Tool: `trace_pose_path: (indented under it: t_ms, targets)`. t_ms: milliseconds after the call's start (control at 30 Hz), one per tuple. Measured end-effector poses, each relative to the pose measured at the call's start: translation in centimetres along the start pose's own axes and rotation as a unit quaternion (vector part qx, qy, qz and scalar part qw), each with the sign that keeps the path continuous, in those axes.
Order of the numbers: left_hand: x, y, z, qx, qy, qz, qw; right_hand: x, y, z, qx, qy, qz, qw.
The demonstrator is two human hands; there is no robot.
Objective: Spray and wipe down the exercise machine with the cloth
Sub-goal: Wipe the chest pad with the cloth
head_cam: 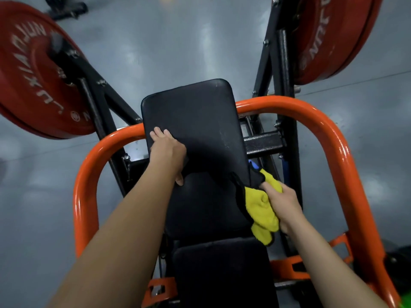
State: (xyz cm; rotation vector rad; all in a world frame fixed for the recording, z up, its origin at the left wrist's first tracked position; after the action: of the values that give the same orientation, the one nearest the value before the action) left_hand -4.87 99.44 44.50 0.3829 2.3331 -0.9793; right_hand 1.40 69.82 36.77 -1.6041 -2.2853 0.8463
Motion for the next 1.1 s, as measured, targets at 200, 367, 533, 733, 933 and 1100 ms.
trace_pose_path:
  t_ms: [200, 367, 533, 733, 933, 1100]
  targets:
    - [-0.2, -1.4, -0.9, -0.005, -0.071, 0.015, 0.997, 5.3, 4.8, -10.5, -0.152, 0.069, -0.007, 0.986]
    - [0.8, -0.9, -0.9, -0.026, -0.172, -0.003, 0.985, 11.7, 9.0, -19.2, -0.275, -0.068, 0.005, 0.959]
    - [0.7, -1.0, -0.7, -0.015, -0.141, -0.005, 0.99, 10.4, 7.5, -16.1, -0.257, -0.018, 0.061, 0.964]
    - [-0.5, -2.2, -0.6, -0.014, -0.073, 0.003, 0.997, 4.9, 5.7, -6.9, -0.091, 0.113, 0.043, 0.988]
    - [-0.6, -1.0, 0.4, -0.03, -0.049, -0.029, 0.998, -0.2, 0.4, 3.0, 0.066, 0.094, 0.009, 0.993]
    - [0.3, -1.3, 0.2, -0.051, -0.124, -0.002, 0.991, -1.4, -2.1, 3.9, 0.058, 0.086, 0.025, 0.994]
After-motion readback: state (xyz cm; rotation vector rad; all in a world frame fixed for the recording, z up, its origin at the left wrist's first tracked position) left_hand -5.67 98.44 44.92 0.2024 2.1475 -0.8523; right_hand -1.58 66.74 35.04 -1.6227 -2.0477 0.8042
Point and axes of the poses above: each hand's wrist, its own y-axis towards the middle knuckle, its own x-axis out of the palm, z = x × y, the point moved 3 cm from there along y, towards the middle knuckle, and after that the axes turned 10 degrees about -x, right-handed, at the moved point
